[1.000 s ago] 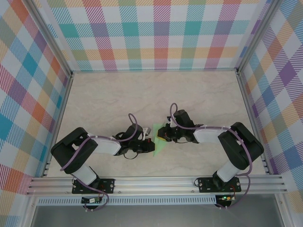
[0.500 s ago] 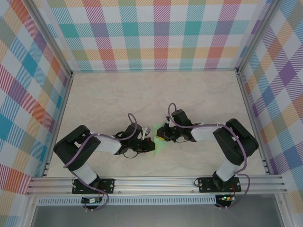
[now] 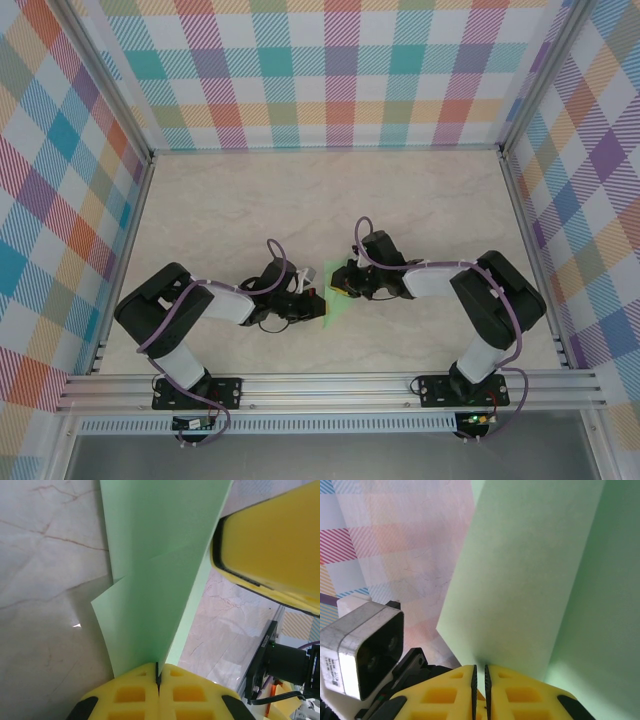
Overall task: Fold a paper plane with a square sheet of paper (pick it up from the middle)
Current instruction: Fourth fold the wing at the center of the table.
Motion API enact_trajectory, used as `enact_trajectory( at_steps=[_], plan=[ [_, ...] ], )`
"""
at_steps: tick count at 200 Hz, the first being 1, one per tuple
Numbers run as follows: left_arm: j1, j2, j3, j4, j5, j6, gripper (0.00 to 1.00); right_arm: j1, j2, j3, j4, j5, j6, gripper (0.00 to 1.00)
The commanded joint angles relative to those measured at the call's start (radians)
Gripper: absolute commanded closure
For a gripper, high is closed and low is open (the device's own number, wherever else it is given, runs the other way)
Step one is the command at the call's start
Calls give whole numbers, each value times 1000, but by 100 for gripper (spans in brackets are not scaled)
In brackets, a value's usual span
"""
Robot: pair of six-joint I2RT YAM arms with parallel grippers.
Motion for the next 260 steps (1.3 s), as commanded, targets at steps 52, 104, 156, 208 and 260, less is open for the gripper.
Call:
enact_trajectory(
  at_steps=[52,104,156,208,260],
  plan=[
    [13,-3,-23,81,28,-7,100,5,-75,3,-42,11,-18,84],
    [14,-3,-24,62,18,-8,100,7,-68,-11,-23,-1,-2,84],
    [14,48,-5,9,19,-27,100,8,-83,-17,-30,63,33,84],
    [16,74,-12,31,9,-70,100,8,-15,13,33,-33,34,84],
    [16,86,-15,25,9,-77,100,6,46,37,48,-2,53,84]
  ],
)
